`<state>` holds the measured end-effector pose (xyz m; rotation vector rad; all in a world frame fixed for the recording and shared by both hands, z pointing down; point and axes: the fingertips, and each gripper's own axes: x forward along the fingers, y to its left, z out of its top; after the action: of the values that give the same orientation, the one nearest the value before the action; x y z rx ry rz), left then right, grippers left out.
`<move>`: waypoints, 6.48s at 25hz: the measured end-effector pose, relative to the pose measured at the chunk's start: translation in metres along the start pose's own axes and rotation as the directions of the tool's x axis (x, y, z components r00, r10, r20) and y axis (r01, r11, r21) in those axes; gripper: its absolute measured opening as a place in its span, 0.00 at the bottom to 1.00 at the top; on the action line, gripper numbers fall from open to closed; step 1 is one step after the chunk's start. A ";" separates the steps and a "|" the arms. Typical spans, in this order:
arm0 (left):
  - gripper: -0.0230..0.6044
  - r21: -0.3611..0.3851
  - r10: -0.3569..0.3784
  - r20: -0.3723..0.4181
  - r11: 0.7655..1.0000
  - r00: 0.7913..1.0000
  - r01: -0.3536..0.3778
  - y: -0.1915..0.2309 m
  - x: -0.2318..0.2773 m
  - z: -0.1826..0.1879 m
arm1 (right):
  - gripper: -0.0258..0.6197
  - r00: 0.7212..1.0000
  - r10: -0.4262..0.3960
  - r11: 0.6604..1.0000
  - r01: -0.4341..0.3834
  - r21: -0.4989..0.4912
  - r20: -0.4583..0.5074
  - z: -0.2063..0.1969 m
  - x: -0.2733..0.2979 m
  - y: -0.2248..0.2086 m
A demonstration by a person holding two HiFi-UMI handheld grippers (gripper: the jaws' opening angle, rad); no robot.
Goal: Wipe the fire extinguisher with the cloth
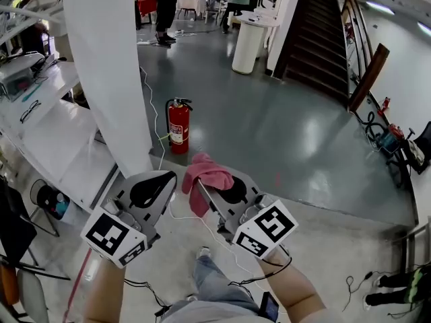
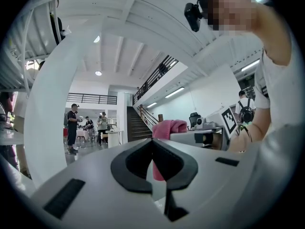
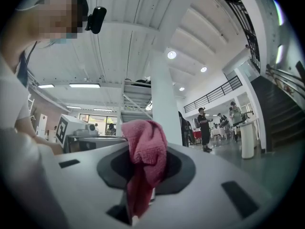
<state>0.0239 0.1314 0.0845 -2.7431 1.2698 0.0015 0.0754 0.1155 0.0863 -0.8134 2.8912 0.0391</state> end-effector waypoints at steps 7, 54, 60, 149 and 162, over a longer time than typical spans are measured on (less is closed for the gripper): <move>0.05 0.017 0.012 -0.008 1.000 1.000 -0.012 0.074 0.073 0.000 | 0.17 0.999 0.053 0.999 -0.053 -0.005 0.014 0.006 0.069 -0.077; 0.05 0.083 -0.333 0.018 0.940 0.943 0.331 0.375 0.243 -0.404 | 0.17 0.968 -0.249 0.941 0.238 -0.242 -0.015 -0.412 0.374 -0.379; 0.05 0.100 -0.284 0.014 0.954 0.959 0.282 0.357 0.230 -0.478 | 0.17 0.948 -0.314 0.867 0.311 -0.389 0.058 -0.443 0.396 -0.411; 0.05 -0.116 -0.174 -0.122 0.980 0.977 0.160 0.381 0.231 -0.205 | 0.16 0.979 -0.157 0.986 0.148 -0.083 -0.127 -0.206 0.349 -0.307; 0.05 -0.079 -0.171 -0.058 0.983 0.984 0.166 0.288 0.203 -0.087 | 0.16 0.992 -0.076 0.997 0.075 -0.005 -0.101 -0.084 0.258 -0.230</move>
<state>-0.0673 -0.2169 0.1298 -2.9285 1.0678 -0.0565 -0.0329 -0.2192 0.1365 -0.9509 2.9510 -0.0090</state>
